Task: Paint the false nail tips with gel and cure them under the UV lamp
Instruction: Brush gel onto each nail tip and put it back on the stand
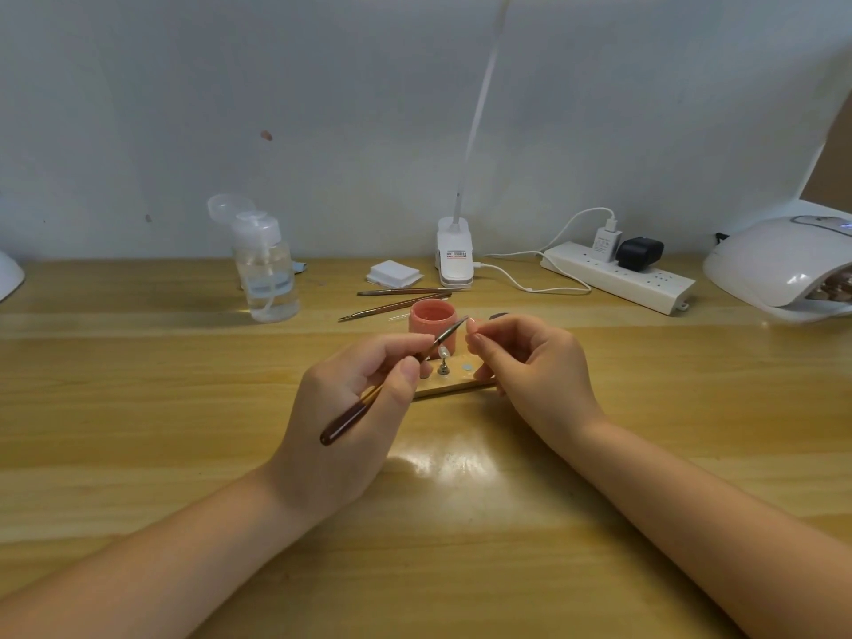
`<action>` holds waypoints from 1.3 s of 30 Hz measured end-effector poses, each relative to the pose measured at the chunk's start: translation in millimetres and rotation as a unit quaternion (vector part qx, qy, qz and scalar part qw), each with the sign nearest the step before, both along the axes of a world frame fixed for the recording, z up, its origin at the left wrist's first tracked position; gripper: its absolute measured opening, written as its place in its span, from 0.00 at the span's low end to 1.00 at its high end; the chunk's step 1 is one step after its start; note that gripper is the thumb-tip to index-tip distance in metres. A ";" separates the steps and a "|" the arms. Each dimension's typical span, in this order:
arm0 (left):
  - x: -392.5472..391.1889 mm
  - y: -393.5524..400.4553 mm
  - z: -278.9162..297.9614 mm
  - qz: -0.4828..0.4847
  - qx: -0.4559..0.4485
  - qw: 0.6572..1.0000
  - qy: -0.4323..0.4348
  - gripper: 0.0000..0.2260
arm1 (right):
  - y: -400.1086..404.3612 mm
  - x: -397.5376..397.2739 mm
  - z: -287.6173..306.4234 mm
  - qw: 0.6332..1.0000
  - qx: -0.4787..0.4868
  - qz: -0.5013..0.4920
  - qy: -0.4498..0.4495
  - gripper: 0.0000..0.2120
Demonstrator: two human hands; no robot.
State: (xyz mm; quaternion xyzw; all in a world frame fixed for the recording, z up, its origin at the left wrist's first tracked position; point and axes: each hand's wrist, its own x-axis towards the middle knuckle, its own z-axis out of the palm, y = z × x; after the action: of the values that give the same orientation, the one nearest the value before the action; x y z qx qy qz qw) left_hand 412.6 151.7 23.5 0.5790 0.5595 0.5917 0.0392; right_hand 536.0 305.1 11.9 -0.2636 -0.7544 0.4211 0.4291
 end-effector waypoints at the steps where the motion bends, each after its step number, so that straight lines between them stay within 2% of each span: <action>1: 0.2 0.0 -0.3 0.002 0.002 1.000 0.002 0.12 | 0.6 -0.1 -0.2 1.000 0.000 0.000 0.001 0.04; 11: 1.7 0.5 -2.8 -0.003 -0.011 1.000 0.002 0.13 | 1.3 -1.1 -1.2 1.000 0.007 0.001 0.016 0.04; 16: 1.2 -0.9 -3.1 -0.022 0.006 0.999 -0.041 0.13 | 0.9 -1.4 -0.7 1.000 0.001 0.002 0.017 0.03; 21: 2.3 1.0 -4.3 -0.013 -0.001 0.999 -0.046 0.09 | -0.5 -1.5 0.1 1.000 0.004 0.009 0.014 0.03; 26: 1.2 -1.0 -3.3 -0.022 0.000 1.000 -0.018 0.12 | -1.0 -1.0 1.4 1.000 -0.015 0.016 0.018 0.02; 31: 0.4 2.5 0.4 0.004 0.012 0.998 0.068 0.10 | -2.0 -1.6 2.5 0.998 -0.043 0.034 0.035 0.03; 37: -0.3 0.4 -0.9 0.004 0.012 1.000 0.024 0.12 | -0.5 -1.3 2.5 0.996 -0.076 0.028 0.045 0.03; 39: 0.3 0.6 0.9 -0.005 0.019 0.999 0.035 0.13 | -1.4 -0.9 3.1 0.996 -0.078 0.030 0.044 0.03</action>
State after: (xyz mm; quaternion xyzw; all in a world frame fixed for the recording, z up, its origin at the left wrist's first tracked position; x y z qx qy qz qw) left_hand 412.9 152.3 24.4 0.6032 0.5459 0.5814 0.0115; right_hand 535.1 303.7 15.1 -0.2550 -0.7073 0.5025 0.4268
